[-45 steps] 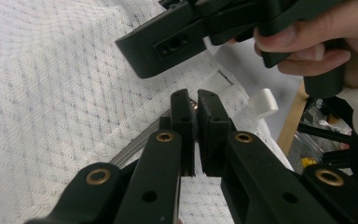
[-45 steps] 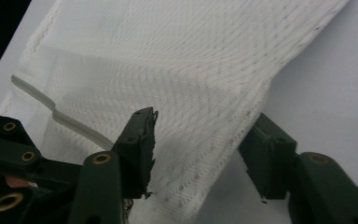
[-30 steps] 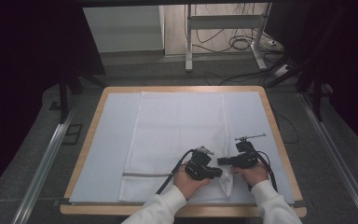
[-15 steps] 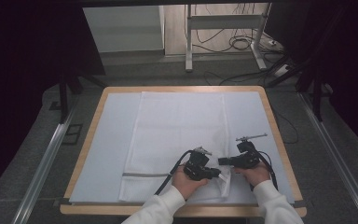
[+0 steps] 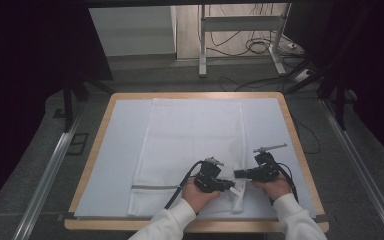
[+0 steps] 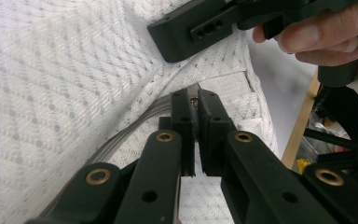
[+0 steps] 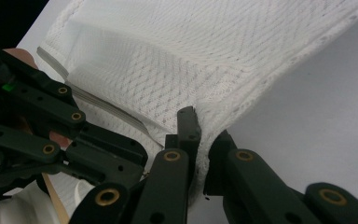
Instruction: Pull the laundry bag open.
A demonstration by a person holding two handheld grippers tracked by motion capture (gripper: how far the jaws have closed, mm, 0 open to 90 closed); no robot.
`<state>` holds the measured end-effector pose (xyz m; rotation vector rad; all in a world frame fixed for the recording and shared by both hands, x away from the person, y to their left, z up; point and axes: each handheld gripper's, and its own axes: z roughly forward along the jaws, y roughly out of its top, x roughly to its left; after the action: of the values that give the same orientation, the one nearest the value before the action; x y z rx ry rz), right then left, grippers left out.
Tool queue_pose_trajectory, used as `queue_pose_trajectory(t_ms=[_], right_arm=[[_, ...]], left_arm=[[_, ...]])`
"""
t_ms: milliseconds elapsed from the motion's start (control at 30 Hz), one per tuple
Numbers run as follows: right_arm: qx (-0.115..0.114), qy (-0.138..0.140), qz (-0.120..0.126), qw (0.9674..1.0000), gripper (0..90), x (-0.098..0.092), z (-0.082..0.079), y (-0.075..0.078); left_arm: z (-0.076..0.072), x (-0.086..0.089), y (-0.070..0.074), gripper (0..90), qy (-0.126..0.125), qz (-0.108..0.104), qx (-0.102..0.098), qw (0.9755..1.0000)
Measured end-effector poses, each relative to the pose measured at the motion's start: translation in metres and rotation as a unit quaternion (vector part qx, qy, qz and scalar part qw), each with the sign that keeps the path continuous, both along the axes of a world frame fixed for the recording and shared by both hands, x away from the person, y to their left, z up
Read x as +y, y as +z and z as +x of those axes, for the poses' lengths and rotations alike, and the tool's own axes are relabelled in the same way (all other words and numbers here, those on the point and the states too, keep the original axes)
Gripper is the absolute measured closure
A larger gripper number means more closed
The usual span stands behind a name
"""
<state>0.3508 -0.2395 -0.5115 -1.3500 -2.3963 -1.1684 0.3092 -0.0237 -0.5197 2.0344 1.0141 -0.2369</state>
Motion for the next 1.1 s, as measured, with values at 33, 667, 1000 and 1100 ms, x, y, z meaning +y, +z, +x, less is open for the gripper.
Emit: queue_pose_trajectory(t_ms=[33,667,1000,1100], right_arm=[[0.0,0.001,0.0,1.0,87.5,0.0,0.0,0.0],[-0.002,-0.001,-0.004,1.0,87.6,-0.004,0.0,0.001],[-0.005,0.0,-0.003,1.0,87.6,-0.003,0.0,0.001],[-0.006,0.0,-0.006,1.0,87.5,-0.003,-0.001,0.0]], left_arm=[[0.0,0.0,0.0,87.0,0.001,0.0,0.001,1.0],[0.004,0.008,-0.006,87.0,0.007,-0.001,0.012,0.9999],[0.002,0.011,-0.003,87.0,0.009,0.001,0.006,0.9999],[0.003,0.012,-0.003,87.0,0.008,0.003,0.006,0.9999]])
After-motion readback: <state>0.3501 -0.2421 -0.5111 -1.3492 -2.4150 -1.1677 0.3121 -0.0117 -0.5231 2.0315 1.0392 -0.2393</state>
